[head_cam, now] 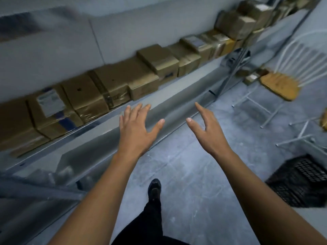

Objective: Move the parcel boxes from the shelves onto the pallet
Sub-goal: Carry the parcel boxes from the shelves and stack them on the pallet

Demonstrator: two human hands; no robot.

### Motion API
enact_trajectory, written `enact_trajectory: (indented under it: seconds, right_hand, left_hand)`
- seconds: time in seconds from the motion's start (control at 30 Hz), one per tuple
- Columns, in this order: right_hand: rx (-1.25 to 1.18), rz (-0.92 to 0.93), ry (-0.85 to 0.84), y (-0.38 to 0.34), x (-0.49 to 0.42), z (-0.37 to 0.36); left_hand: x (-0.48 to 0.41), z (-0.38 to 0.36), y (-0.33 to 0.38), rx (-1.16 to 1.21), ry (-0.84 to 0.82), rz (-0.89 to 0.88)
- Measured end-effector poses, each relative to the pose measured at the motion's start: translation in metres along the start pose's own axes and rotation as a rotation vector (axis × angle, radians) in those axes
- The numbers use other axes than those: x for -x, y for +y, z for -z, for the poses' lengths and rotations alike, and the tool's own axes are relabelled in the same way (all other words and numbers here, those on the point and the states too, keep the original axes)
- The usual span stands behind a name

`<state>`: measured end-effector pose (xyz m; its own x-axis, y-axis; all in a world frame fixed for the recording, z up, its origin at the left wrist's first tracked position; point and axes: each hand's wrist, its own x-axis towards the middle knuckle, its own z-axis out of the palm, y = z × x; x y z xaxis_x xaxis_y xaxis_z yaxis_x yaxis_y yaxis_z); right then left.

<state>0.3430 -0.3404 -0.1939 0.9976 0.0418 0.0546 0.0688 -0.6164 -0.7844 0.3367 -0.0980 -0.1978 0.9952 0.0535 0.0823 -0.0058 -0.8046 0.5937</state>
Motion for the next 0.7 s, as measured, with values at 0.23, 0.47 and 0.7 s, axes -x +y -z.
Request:
enact_trajectory:
  seconds: [0.23, 0.47, 0.7]
  right_hand:
    - [0.090, -0.136, 0.106, 0.039, -0.094, 0.068]
    - [0.087, -0.188, 0.239, 0.082, -0.166, 0.130]
    - [0.051, -0.228, 0.271, 0.162, -0.241, 0.195]
  left_hand:
    - [-0.142, -0.058, 0.069, 0.072, -0.036, -0.110]
    - [-0.237, -0.117, 0.145, 0.136, -0.138, -0.198]
    - [-0.316, -0.192, 0.227, 0.144, -0.162, -0.234]
